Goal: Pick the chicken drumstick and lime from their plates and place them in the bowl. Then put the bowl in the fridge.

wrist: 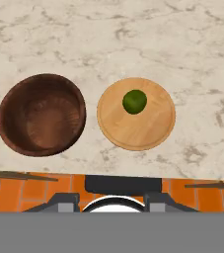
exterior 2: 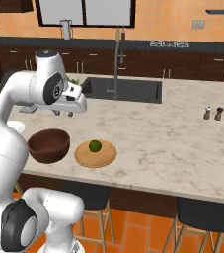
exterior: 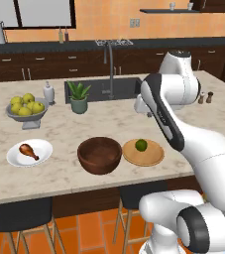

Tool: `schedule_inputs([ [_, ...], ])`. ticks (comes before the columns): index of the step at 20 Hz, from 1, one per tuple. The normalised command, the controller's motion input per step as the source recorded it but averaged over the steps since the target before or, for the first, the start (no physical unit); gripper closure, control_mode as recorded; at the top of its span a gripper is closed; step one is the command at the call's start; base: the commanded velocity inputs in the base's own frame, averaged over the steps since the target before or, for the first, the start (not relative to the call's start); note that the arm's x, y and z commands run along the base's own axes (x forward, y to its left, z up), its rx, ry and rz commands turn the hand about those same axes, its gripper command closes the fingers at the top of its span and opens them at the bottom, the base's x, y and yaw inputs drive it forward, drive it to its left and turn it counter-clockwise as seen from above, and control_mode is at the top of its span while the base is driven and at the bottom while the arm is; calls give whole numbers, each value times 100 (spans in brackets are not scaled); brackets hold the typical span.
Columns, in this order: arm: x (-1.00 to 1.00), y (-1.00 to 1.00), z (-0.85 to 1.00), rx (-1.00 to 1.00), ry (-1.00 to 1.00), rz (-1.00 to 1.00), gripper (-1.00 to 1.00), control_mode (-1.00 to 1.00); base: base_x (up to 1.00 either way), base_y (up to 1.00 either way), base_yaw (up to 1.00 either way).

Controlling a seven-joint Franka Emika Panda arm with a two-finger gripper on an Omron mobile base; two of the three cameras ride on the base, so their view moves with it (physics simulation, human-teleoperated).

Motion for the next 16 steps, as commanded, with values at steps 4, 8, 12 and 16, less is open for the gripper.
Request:
schedule_inputs([
  [4,51,-19,-18,1,7,0,-100,-100,0,0,0],
  [8,86,-27,-59,0,26,0,-100,-100,0,0,0],
  [12,76,-6,-69,1,8,0,-100,-100,0,0,0],
  [16,84,-12,-83,0,14,0,-100,-100,0,0,0],
])
